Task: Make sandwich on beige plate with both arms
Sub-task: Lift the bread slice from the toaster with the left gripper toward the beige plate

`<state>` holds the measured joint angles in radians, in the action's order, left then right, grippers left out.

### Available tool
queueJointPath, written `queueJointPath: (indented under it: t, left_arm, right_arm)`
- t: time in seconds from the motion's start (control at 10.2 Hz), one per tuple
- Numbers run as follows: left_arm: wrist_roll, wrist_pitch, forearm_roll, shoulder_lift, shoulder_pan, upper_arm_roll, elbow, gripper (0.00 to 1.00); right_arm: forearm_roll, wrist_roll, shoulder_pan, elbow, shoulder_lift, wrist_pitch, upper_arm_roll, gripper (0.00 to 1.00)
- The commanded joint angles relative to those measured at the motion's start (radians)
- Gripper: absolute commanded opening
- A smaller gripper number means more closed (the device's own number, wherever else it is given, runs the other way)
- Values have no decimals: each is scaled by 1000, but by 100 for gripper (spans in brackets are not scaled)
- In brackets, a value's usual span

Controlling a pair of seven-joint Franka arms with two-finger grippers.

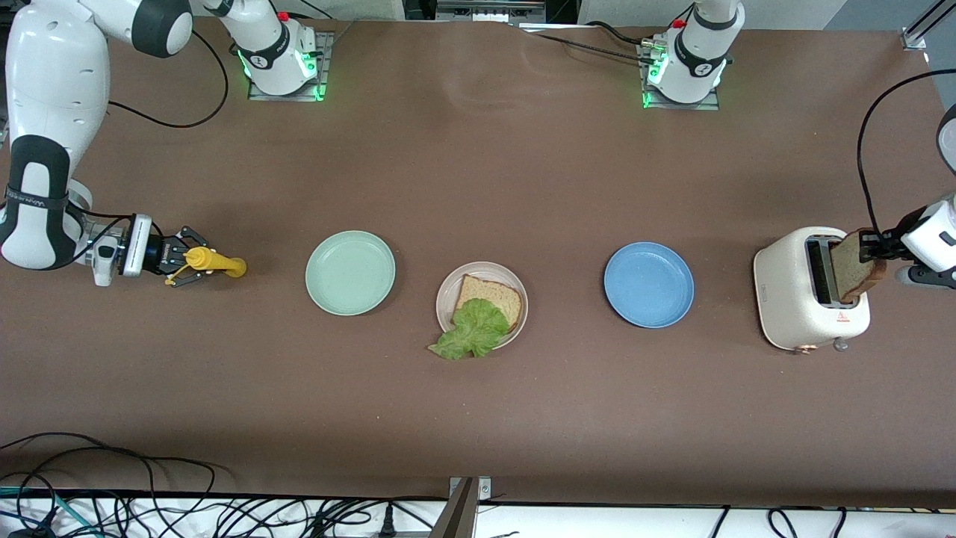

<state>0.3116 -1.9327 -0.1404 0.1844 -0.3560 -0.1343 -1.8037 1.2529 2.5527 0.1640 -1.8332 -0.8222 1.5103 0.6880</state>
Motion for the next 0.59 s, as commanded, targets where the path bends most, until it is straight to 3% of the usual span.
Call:
queueJointPath:
  t: [0.0, 0.1, 0.49]
  left_arm:
    - [-3, 139, -36, -22, -1, -71, 102, 0]
    - [-5, 177, -36, -22, -1, -97, 133, 0]
    - [-14, 227, -13, -17, 0, -232, 164, 0]
  right_arm:
    - [19, 14, -9, 14, -8, 2, -5, 76]
    - [19, 12, -11, 14, -9, 2, -5, 99]
    - [8, 11, -33, 15, -9, -7, -5, 100]
